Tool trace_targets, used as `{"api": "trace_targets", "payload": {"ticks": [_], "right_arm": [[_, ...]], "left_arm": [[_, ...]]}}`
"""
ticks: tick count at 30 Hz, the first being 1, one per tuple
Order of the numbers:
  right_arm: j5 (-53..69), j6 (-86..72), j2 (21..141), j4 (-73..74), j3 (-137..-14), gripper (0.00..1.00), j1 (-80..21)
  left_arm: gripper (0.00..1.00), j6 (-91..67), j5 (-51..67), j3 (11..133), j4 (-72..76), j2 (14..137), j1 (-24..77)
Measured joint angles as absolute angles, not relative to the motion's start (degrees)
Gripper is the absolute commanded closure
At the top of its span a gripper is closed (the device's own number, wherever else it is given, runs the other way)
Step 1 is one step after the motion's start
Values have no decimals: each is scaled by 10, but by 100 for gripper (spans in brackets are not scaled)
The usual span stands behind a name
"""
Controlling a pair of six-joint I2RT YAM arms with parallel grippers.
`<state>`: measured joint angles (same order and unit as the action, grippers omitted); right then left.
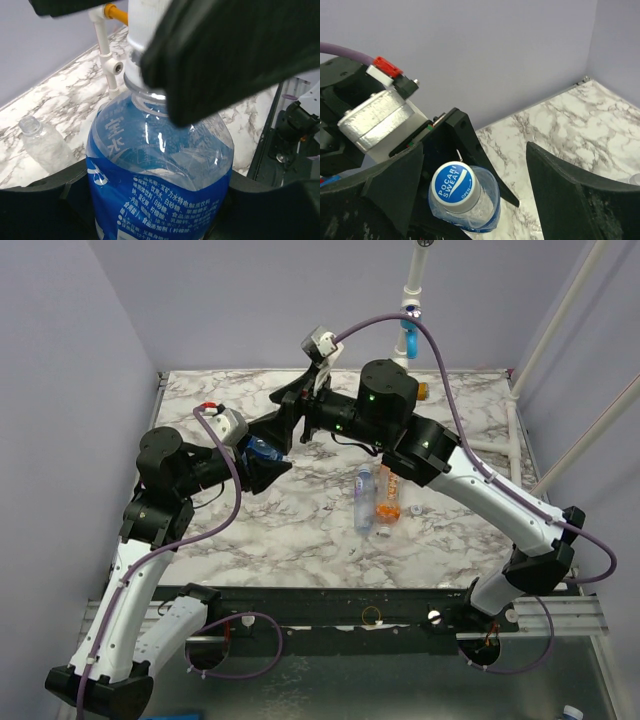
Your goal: Unscrew the bottle caps
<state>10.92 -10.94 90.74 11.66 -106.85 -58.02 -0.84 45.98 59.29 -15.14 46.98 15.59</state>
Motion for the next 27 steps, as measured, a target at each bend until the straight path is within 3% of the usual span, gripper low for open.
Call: {"api": "trace_targets", "payload": {"ticks": [3,9,13,18,23,27], "right_arm": [[108,-116,916,131,-1068,25,-580],[105,-129,921,134,-1068,65,-580],[101,-129,921,134,-1068,80,-583],[102,-128,921,133,-1067,91,-583],[130,-117,904,112,-1040,92,-583],[211,-99,868,67,-988,92,-577]], "left_arm": [[100,1,443,591,-152,468,156],[100,7,427,590,-152,468,156],[100,7,420,587,-154,467,156],[100,5,417,587,-154,466,156],[100,-13,437,587,-155,466,156],[100,-46,516,589,-152,470,156]]}}
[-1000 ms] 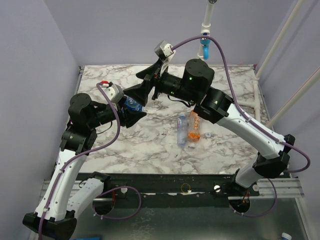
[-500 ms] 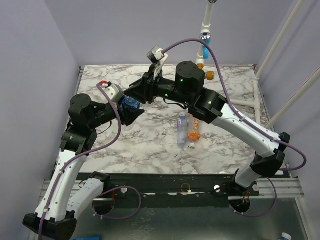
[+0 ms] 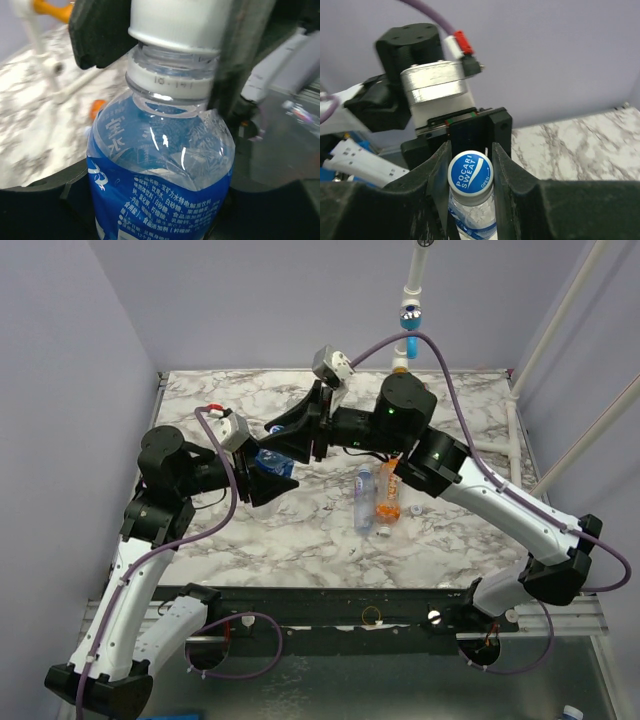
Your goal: Unscrew the bottle caps
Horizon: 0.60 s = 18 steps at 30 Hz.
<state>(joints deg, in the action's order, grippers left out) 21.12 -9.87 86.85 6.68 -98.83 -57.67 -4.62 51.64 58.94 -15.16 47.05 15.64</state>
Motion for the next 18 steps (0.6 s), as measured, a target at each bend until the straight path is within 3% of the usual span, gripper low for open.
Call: {"api": "trace_targets", "payload": {"ticks": [9,10,11,14,16,18], "right_arm": [[448,-66,826,-34,-933,89,-570],[463,-63,830,-33,-937,82,-569],[476,-59,832,-32,-941,65,-569],[482,-51,833,-30,-944,26,-569],[456,-54,828,-25,-941,12,-572],[388,-60,818,-20,-937,9,-576]], "left_arm": [[100,-140,755,616,-143,486,169],[100,-146,769,616,-143,486,170],[100,-151,778,616,-144,486,170],[100,-158,783,616,-143,486,170],[100,-161,766,616,-143,486,165],[100,-155,735,616,-145,486,159]]}}
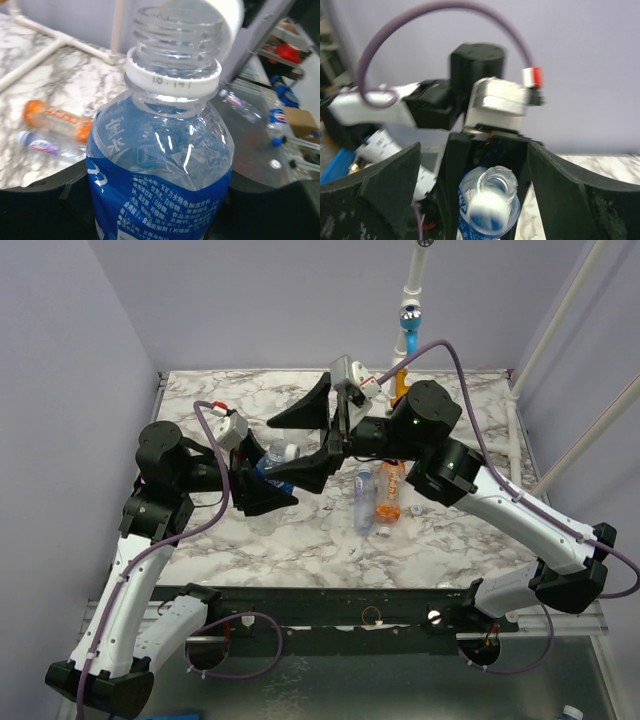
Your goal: Unscrew the bottle caps
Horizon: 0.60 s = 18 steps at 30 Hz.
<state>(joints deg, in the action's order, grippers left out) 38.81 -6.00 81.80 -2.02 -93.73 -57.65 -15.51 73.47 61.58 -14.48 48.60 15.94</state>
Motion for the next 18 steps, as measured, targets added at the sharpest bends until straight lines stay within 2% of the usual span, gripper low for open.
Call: {"api": "trace_targets", "payload": {"ticks": [2,6,10,15,18], "right_arm": [[303,-66,808,-20,-937,0,-581],[187,-78,795,-15,-940,0,-580],[119,-91,825,36,-1000,0,-580],[97,-103,852,74,-1014,6,-580],[98,-109,855,86,-999,14,-580]], "left_arm": [[100,-135,686,611,-147,484,158],[100,-88,598,600,-151,471,158],[100,-56,538,597,-151,465,158],[100,-39,506,594,-152,465,158],[100,-35,500,593,-151,465,158]]}}
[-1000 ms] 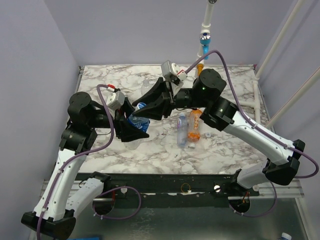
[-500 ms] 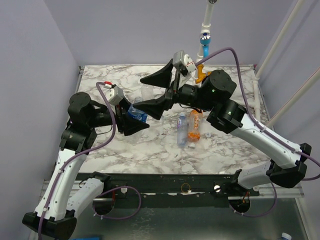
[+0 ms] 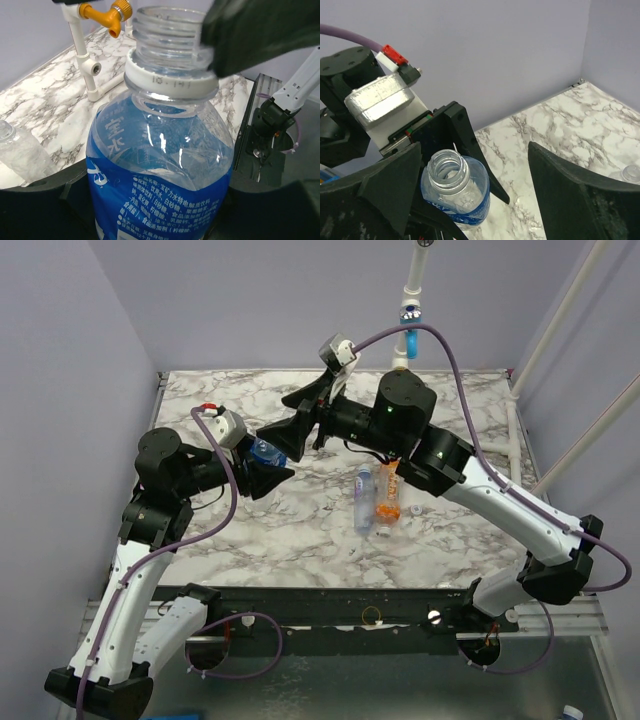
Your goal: Unscrew the bottle caps
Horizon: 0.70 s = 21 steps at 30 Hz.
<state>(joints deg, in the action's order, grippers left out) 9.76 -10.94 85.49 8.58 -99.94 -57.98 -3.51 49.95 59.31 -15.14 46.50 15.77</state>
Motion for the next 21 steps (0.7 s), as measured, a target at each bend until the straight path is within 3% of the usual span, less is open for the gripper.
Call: {"api": "trace_targets", "payload": {"ticks": [7,11,13,14,16,17,21], "right_arm": [[110,-124,859,93,-986,27,-580],[132,-129,874,93,-986,53,-580],[148,-137,882,92,-986,70,-580],[153,-136,886,91,-986,76,-580],[152,-133,887,94,-986,86,-580],[152,-131,887,94,-985,89,-580],[140,-120,886,97,-978,94,-580]], "left_arm": [[100,-34,497,593,-151,465,158],[98,-34,496,591,-151,465,158],[83,-35,491,589,-154,466,157],[68,-35,489,586,-158,466,156],[19,-37,488,582,-162,468,155],[2,-38,486,582,-162,468,155],[1,-40,481,578,-157,464,155]]}}
